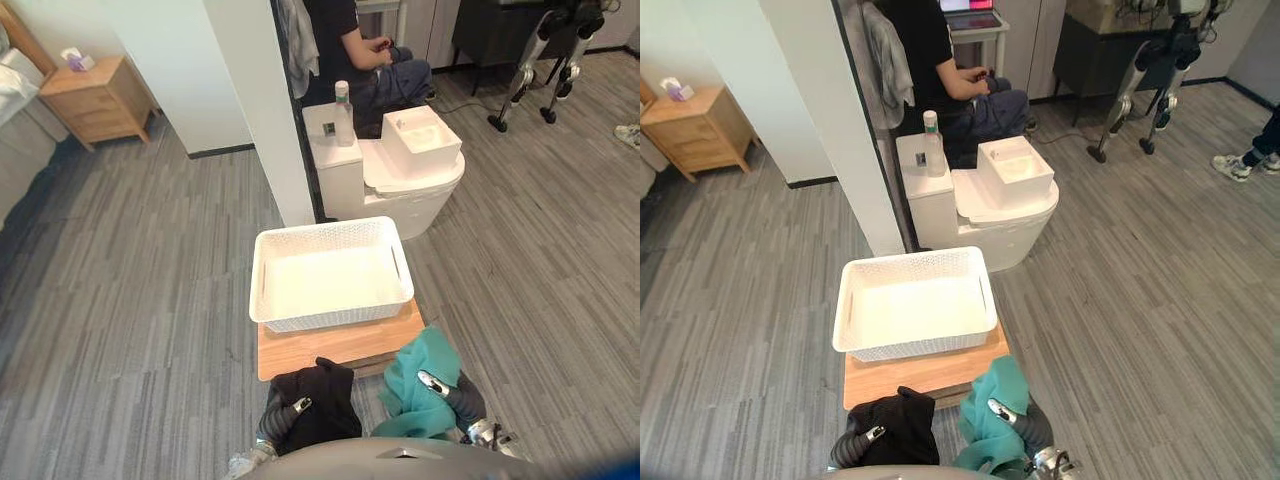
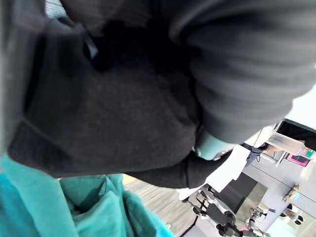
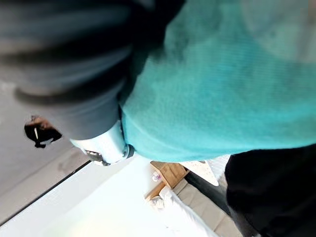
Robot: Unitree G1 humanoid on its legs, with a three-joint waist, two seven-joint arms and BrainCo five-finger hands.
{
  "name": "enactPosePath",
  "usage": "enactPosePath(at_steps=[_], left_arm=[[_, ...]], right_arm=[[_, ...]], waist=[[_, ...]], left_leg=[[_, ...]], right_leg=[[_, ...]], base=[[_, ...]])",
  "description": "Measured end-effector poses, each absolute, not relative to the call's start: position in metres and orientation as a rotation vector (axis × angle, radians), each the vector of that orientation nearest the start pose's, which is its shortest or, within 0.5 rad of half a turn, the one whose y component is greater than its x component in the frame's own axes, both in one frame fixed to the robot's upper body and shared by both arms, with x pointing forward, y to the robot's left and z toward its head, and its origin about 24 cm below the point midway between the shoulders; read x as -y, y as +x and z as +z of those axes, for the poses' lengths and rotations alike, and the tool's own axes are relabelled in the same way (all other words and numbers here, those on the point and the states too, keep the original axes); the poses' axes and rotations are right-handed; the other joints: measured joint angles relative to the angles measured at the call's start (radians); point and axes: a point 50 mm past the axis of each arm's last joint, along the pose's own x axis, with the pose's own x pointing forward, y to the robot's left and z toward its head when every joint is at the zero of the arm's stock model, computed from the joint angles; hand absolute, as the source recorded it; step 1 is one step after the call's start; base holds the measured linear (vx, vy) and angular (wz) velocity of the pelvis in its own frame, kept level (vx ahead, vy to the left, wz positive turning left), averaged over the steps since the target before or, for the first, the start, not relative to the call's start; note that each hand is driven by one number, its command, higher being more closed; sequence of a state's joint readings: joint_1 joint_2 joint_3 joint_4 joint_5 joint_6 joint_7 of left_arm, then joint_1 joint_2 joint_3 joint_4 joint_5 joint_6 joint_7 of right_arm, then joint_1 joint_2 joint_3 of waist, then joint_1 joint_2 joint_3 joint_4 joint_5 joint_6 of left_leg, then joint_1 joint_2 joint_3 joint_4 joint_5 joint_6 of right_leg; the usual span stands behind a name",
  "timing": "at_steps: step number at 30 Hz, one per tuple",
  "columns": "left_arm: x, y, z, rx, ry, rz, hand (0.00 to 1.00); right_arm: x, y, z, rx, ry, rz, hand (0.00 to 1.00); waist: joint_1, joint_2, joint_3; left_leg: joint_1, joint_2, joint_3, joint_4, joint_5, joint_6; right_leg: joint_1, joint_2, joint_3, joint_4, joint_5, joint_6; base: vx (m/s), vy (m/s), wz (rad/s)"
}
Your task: Tidy the bed and pick cloth on bed and put in laundry
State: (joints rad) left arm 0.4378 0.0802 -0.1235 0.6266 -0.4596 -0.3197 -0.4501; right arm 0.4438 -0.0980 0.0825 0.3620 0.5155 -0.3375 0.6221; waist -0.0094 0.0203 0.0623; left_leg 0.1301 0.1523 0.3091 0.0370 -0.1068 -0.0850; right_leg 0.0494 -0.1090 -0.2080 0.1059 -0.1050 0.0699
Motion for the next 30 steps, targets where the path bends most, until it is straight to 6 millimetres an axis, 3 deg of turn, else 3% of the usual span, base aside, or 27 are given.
enactPosePath(at_steps=[1, 3, 6, 8, 9, 11, 14, 16, 18, 22, 25, 27, 30], left_arm=[[-0.157, 0.068, -0.119, -0.634, -0.454, -0.14, 1.0], [-0.161, 0.068, -0.12, -0.654, -0.438, -0.137, 1.0], [-0.164, 0.067, -0.12, -0.664, -0.45, -0.119, 1.0], [-0.168, 0.065, -0.121, -0.682, -0.437, -0.115, 1.0], [-0.169, 0.064, -0.121, -0.686, -0.436, -0.111, 1.0], [-0.172, 0.063, -0.122, -0.7, -0.429, -0.105, 1.0], [-0.173, 0.064, -0.123, -0.708, -0.433, -0.103, 1.0], [-0.173, 0.065, -0.123, -0.708, -0.431, -0.103, 1.0], [-0.176, 0.066, -0.123, -0.705, -0.423, -0.094, 1.0], [-0.177, 0.074, -0.122, -0.697, -0.391, -0.108, 1.0], [-0.178, 0.097, -0.116, -0.635, -0.388, -0.11, 1.0], [-0.181, 0.12, -0.105, -0.546, -0.397, -0.099, 1.0], [-0.186, 0.136, -0.092, -0.453, -0.41, -0.081, 1.0]], right_arm=[[0.162, 0.113, -0.067, -0.272, 0.462, 0.311, 1.0], [0.17, 0.135, -0.036, -0.115, 0.386, 0.305, 1.0], [0.186, 0.158, 0.005, 0.074, 0.275, 0.301, 1.0], [0.203, 0.186, 0.043, 0.216, 0.156, 0.321, 1.0], [0.205, 0.193, 0.052, 0.243, 0.13, 0.332, 1.0], [0.205, 0.223, 0.081, 0.319, 0.07, 0.377, 1.0], [0.192, 0.251, 0.103, 0.339, 0.044, 0.438, 1.0], [0.184, 0.263, 0.103, 0.305, 0.047, 0.457, 1.0], [0.17, 0.282, 0.09, 0.192, 0.054, 0.469, 1.0], [0.157, 0.312, 0.074, 0.042, 0.018, 0.409, 1.0], [0.152, 0.349, 0.116, 0.137, -0.026, 0.338, 1.0], [0.155, 0.369, 0.165, 0.271, -0.03, 0.293, 1.0], [0.169, 0.378, 0.19, 0.33, -0.057, 0.246, 1.0]], waist=[[0.001, -0.007, -0.002], [0.0, -0.023, -0.008], [-0.001, -0.02, -0.012], [0.0, -0.018, -0.012], [0.0, -0.019, -0.013], [0.002, -0.019, -0.013], [0.022, -0.018, -0.017], [0.028, -0.023, -0.023], [0.057, -0.028, -0.026], [0.086, -0.031, -0.013], [0.115, -0.015, 0.077], [0.141, 0.013, 0.176], [0.167, 0.023, 0.26]], left_leg=[[-0.001, -0.001, -0.001, -0.001, 0.0, 0.0], [-0.005, -0.006, -0.01, -0.002, 0.003, 0.005], [-0.007, -0.014, -0.025, -0.017, 0.007, 0.009], [-0.008, -0.019, -0.048, -0.049, 0.027, 0.009], [-0.008, -0.02, -0.05, -0.057, 0.032, 0.007], [-0.012, -0.02, -0.069, -0.074, 0.048, 0.005], [-0.022, -0.02, -0.085, -0.089, 0.064, 0.006], [-0.028, -0.021, -0.103, -0.09, 0.07, 0.007], [-0.036, -0.021, -0.112, -0.089, 0.075, 0.011], [-0.082, -0.028, -0.161, -0.087, 0.098, 0.017], [-0.174, -0.03, -0.197, -0.064, 0.127, 0.017], [-0.237, -0.031, -0.217, -0.07, 0.17, 0.019], [-0.284, -0.034, -0.245, -0.068, 0.198, 0.021]], right_leg=[[0.001, 0.0, 0.0, -0.004, 0.0, 0.0], [0.002, -0.004, -0.002, -0.01, 0.0, 0.0], [0.007, -0.007, -0.011, -0.025, 0.003, 0.005], [0.007, -0.009, -0.029, -0.034, 0.009, 0.008], [0.007, -0.008, -0.032, -0.035, 0.009, 0.008], [0.006, -0.008, -0.051, -0.035, 0.012, 0.006], [0.0, -0.007, -0.068, -0.035, 0.014, 0.003], [-0.002, -0.007, -0.083, -0.036, 0.015, 0.002], [0.0, -0.008, -0.095, -0.037, 0.017, 0.0], [-0.008, -0.017, -0.142, -0.037, 0.019, 0.0], [-0.091, -0.027, -0.164, 0.006, 0.019, -0.008], [-0.172, -0.034, -0.167, 0.055, 0.022, -0.014], [-0.225, -0.044, -0.168, 0.107, 0.011, -0.027]], base=[[0.06, 0.009, 0.08], [0.03, 0.002, 0.05], [-0.01, 0.004, 0.13], [-0.04, 0.006, 0.22], [-0.05, -0.007, 0.2], [-0.04, -0.015, 0.21], [-0.03, -0.015, 0.18], [-0.01, -0.01, 0.22], [-0.02, -0.005, 0.16], [-0.06, 0.005, 0.39], [-0.16, 0.01, 0.3], [-0.2, 0.008, 0.23], [-0.12, 0.003, 0.24]])
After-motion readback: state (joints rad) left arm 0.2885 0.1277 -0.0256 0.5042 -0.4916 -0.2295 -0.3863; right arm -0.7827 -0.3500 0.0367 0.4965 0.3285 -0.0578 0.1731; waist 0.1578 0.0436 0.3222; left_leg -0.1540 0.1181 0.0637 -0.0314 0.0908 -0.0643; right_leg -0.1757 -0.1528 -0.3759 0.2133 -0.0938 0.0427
